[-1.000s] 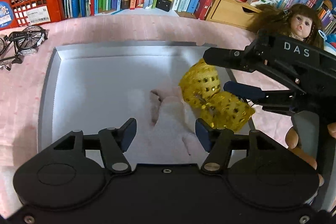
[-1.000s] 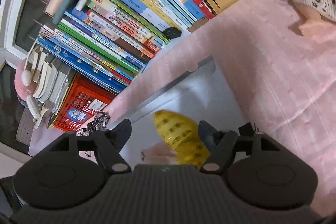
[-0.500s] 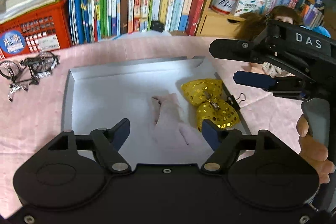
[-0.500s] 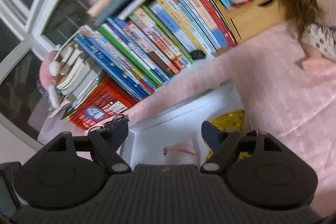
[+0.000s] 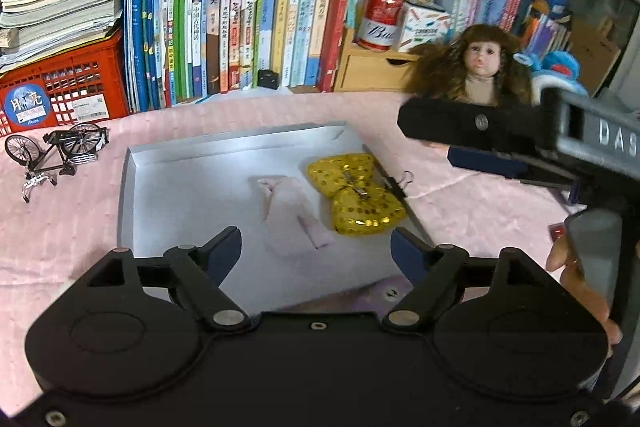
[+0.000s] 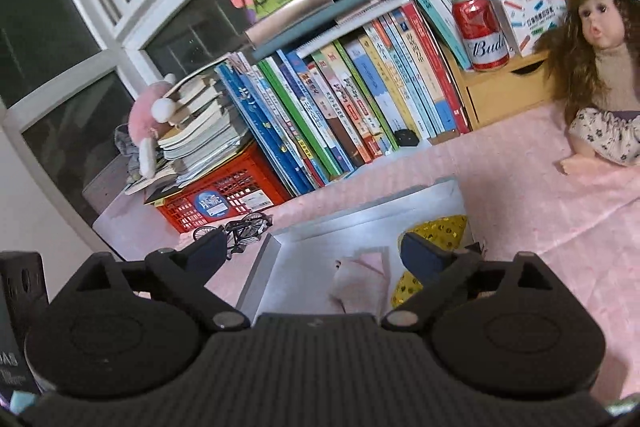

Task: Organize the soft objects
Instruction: 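Move both tools back toward the remaining cloths on the table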

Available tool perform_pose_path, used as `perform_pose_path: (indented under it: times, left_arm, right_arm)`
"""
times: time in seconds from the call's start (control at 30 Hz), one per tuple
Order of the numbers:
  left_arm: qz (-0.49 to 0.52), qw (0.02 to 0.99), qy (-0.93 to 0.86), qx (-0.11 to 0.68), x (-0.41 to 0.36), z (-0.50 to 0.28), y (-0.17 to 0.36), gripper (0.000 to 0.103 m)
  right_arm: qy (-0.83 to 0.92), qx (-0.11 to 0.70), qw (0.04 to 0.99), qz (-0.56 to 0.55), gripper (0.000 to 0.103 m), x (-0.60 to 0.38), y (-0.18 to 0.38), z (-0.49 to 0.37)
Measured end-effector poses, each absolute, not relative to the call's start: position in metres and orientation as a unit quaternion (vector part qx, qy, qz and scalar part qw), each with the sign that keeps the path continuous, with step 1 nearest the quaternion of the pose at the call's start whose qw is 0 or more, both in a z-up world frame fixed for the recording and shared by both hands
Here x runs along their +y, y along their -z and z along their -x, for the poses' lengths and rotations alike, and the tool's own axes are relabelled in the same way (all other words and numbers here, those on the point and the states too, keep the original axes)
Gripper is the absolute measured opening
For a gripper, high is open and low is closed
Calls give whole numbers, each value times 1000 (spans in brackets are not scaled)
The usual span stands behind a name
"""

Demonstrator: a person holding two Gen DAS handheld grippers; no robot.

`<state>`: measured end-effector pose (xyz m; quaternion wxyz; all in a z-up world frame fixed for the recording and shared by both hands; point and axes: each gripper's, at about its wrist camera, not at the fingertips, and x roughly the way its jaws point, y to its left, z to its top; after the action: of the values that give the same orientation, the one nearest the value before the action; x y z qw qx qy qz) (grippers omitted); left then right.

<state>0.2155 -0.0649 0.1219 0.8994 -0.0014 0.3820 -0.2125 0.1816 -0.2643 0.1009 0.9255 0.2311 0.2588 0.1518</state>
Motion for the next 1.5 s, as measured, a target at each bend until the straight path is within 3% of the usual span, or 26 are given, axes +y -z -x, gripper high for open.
perform_pose_path:
  times: [0.77, 1.13, 1.5]
  left_arm:
    - [22, 920, 240, 310, -39, -88, -88, 88]
    - [6, 936, 206, 287, -31, -55, -70, 89]
    - [16, 952, 154, 266, -17, -36, -41, 97]
  right_arm:
    - [-110, 200, 963, -145, 103, -269, -68, -55]
    - [-67, 185, 977, -80, 103, -258, -53, -26]
    - [-11, 169, 985, -8, 103, -253, -23, -3]
